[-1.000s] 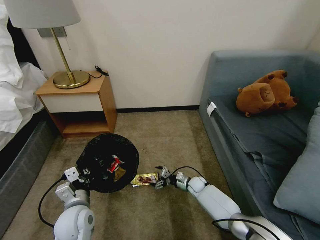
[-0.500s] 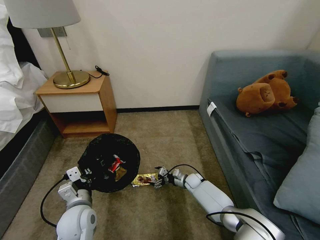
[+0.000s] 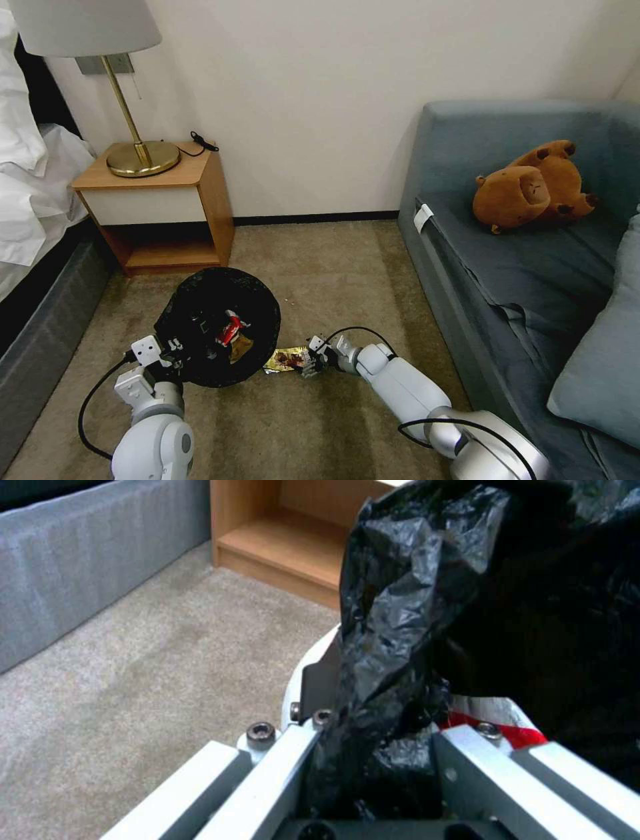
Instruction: Pick up the trash bin, then pick up the garbage on the floor and place it into the trash bin.
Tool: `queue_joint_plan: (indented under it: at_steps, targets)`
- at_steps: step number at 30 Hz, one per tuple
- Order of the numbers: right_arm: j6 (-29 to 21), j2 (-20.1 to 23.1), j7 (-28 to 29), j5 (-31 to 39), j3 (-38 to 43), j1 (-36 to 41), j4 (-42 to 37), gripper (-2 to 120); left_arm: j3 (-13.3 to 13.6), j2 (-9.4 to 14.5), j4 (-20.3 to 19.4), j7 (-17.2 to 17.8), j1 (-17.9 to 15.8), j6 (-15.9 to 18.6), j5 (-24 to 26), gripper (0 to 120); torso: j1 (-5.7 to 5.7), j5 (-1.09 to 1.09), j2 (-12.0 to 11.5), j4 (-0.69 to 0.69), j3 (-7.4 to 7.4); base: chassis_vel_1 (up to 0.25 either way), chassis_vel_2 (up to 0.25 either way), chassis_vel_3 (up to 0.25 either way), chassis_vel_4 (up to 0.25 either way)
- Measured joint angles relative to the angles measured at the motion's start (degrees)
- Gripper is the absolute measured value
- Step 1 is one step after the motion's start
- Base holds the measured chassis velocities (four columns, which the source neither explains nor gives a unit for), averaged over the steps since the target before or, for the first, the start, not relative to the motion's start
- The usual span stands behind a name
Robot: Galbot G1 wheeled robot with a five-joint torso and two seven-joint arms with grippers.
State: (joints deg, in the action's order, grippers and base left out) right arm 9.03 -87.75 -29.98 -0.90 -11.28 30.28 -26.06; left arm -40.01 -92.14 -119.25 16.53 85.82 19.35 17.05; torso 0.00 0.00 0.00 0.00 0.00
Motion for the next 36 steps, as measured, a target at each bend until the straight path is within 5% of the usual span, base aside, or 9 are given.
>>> queue_joint_plan:
  at_steps: [18, 36]
  targets:
    - [-2.3, -2.3, 2.2, -4.9, 5.3, -0.1, 4.8, 98, 0.3, 0.0, -0.9, 0.0, 0.8, -0.5, -0.9, 1, 0.00, 0.01, 0.0, 0.01, 0.00, 0.000, 0.000, 0.000, 0.000]
    - [-1.4, -2.4, 3.2, -4.6, 6.6, 0.4, 4.0, 36, 0.8, 0.0, -0.5, 0.0, 0.7, -0.7, -1.1, 1, 0.00, 0.00, 0.0, 0.00, 0.00, 0.000, 0.000, 0.000, 0.000]
